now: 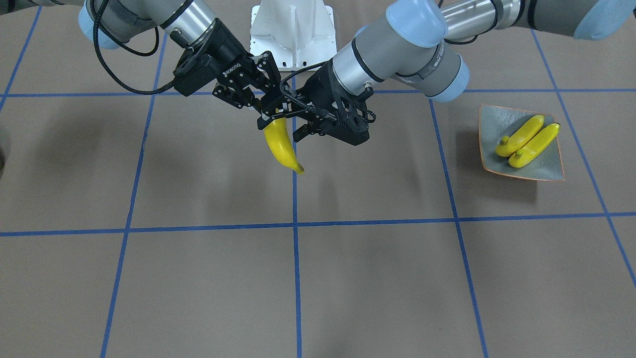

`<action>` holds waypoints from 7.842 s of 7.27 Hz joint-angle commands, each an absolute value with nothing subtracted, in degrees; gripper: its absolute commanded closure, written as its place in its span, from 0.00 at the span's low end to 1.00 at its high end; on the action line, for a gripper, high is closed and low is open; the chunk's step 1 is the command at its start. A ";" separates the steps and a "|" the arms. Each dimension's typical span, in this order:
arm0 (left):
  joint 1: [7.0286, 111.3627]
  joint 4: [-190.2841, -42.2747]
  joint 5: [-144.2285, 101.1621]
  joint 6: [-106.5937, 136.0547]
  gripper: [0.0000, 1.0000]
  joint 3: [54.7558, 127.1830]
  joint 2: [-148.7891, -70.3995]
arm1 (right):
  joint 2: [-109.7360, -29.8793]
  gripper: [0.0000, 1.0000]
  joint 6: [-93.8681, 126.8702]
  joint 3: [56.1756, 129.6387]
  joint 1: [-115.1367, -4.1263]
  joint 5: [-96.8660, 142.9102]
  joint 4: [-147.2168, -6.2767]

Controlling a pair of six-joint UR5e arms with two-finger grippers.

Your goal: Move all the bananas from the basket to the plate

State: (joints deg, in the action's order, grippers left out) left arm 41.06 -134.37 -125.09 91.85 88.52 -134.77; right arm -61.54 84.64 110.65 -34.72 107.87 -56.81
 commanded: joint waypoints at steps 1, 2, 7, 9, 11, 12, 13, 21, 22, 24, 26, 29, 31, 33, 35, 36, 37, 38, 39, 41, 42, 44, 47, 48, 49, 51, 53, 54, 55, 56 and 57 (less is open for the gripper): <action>40.43 -134.38 -125.16 92.11 1.00 88.68 -134.74 | -61.26 1.00 84.64 110.65 -34.72 107.84 -56.78; 40.34 -134.30 -125.16 92.28 1.00 88.86 -134.74 | -61.26 0.91 84.64 110.57 -34.72 107.75 -56.78; 40.95 -134.30 -125.33 92.29 1.00 89.03 -133.34 | -62.75 0.00 87.63 111.62 -35.24 105.73 -56.60; 43.06 -134.04 -127.25 87.84 1.00 92.96 -126.17 | -66.07 0.00 87.63 112.32 -38.21 106.17 -56.34; 50.49 -133.77 -136.44 79.05 1.00 95.36 -119.47 | -70.99 0.00 86.93 112.76 -41.21 108.00 -55.64; 52.80 -133.77 -137.71 73.10 1.00 96.75 -116.40 | -72.49 0.00 86.92 113.02 -42.44 108.89 -55.72; 52.74 -133.68 -137.72 66.51 1.00 99.46 -110.19 | -73.90 0.00 86.92 113.29 -43.06 108.64 -55.72; 49.07 -79.52 -116.26 11.36 1.00 127.95 -94.92 | -81.30 0.00 86.66 112.50 -47.55 108.81 -55.90; 44.69 -75.80 -109.32 11.34 1.00 128.32 -94.83 | -81.21 0.00 86.66 112.50 -47.55 108.72 -55.90; 40.96 -75.32 -103.27 10.82 1.00 128.76 -92.03 | -81.12 0.00 86.66 112.24 -47.46 108.37 -55.90; 40.08 -76.72 -100.82 3.80 1.00 129.90 -90.00 | -81.12 0.00 86.66 112.15 -47.46 108.28 -55.90; 39.99 -82.15 -100.90 0.70 1.00 126.42 -87.02 | -80.69 0.00 86.75 111.54 -47.29 108.11 -55.90; 39.99 -88.48 -101.60 3.33 1.00 124.63 -84.56 | -80.60 0.00 86.84 111.09 -47.29 108.02 -55.90; 39.99 -93.73 -102.48 3.34 1.00 123.84 -81.84 | -80.51 0.00 86.75 111.01 -47.20 107.75 -55.90; 39.90 -95.36 -102.31 2.90 1.00 122.79 -81.48 | -80.51 0.00 86.75 110.92 -47.20 107.84 -55.90; 39.55 -95.45 -102.22 2.99 1.00 122.26 -81.56 | -80.51 0.00 86.75 110.83 -47.20 107.75 -55.90; 39.46 -95.54 -102.22 2.99 1.00 121.82 -81.56 | -80.51 0.00 86.84 110.83 -47.20 107.84 -55.90; 39.46 -95.62 -102.22 2.99 1.00 120.86 -81.91 | -80.51 0.00 86.75 110.83 -47.20 107.75 -55.90; 39.46 -97.71 -102.30 3.16 1.00 119.11 -82.09 | -80.51 0.00 86.92 110.83 -47.20 107.75 -55.81; 39.46 -100.46 -102.39 3.16 1.00 117.34 -82.09 | -80.51 0.00 86.92 110.83 -47.20 107.75 -55.81; 39.46 -100.46 -102.39 3.08 1.00 116.90 -82.18 | -80.51 0.00 87.01 110.83 -47.20 107.75 -55.81; 39.46 -100.46 -102.31 2.90 0.73 116.72 -82.27 | -80.51 0.00 87.01 110.83 -47.20 107.84 -55.81; 39.46 -100.37 -102.39 2.99 0.04 116.46 -82.96 | -80.51 0.00 86.75 111.00 -47.28 108.02 -55.72; 39.55 -100.46 -102.57 2.90 0.04 116.63 -82.97 | -80.51 0.00 86.75 111.18 -47.37 108.02 -55.72; 39.55 -100.46 -104.22 2.90 0.04 117.50 -83.23 | -80.51 0.00 86.75 111.27 -47.37 107.93 -55.72; 41.91 -99.84 -110.73 6.21 0.02 118.48 -85.86 | -81.38 0.00 86.66 111.53 -50.17 108.01 -55.90; 43.93 -99.67 -117.39 18.05 0.02 118.56 -88.76 | -85.49 0.00 81.17 111.62 -54.99 113.17 -55.90; 44.29 -98.62 -118.38 22.11 0.02 118.56 -90.25 | -90.22 0.00 72.68 111.71 -57.11 114.59 -55.72; 44.21 -95.74 -118.30 25.11 0.02 118.48 -93.13 | -94.61 0.00 62.77 111.10 -59.48 117.05 -54.68; 44.21 -91.36 -118.30 25.31 0.02 118.48 -96.30 | -96.83 0.00 58.66 110.22 -63.42 120.64 -54.58; 43.95 -90.01 -118.21 27.14 0.02 118.04 -97.81 | -99.90 0.00 52.45 108.91 -67.81 123.20 -54.41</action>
